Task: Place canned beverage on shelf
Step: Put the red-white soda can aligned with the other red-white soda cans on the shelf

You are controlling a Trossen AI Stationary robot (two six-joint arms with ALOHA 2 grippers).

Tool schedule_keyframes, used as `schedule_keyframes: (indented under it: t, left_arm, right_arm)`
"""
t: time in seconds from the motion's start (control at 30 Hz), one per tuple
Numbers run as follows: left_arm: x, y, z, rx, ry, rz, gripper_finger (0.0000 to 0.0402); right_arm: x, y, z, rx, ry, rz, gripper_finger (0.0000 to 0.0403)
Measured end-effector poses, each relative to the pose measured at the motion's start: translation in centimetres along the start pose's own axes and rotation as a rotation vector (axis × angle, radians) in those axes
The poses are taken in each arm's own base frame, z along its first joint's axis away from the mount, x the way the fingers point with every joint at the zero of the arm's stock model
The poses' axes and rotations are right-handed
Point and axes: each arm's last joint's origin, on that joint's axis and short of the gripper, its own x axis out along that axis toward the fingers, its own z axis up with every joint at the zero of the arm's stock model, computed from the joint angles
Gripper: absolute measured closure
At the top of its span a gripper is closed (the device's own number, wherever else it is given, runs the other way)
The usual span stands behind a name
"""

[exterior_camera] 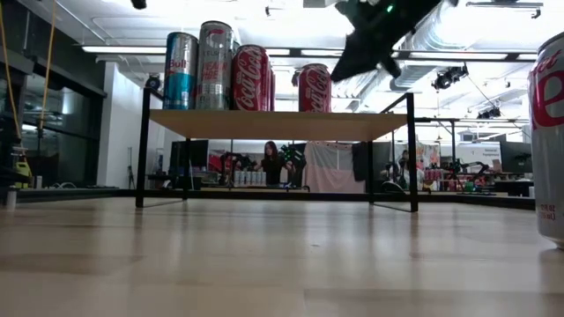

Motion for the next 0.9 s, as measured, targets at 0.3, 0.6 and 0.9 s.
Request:
schedule_keyframes:
  t: [0.3, 0.6, 0.9]
  left_arm:
    - [-0.7, -0.2, 0.4, 0.119, -0.008, -0.027, 0.0401]
    - [-0.3, 0.1, 0.3, 0.161, -0.022, 0.042, 0.0401]
    - [0.5, 0.1, 0.7, 0.165, -0.1, 0.059, 0.0401]
  right_arm:
    - [3.8, 0.0, -1.1, -0.022, 0.04, -0.081, 0.0402]
    - [4.0, -1.2, -0.6, -0.132, 0.038, -0.12, 0.0403]
    - [4.3, -1.9, 0.5, -0.193, -0.018, -0.11, 0.0403]
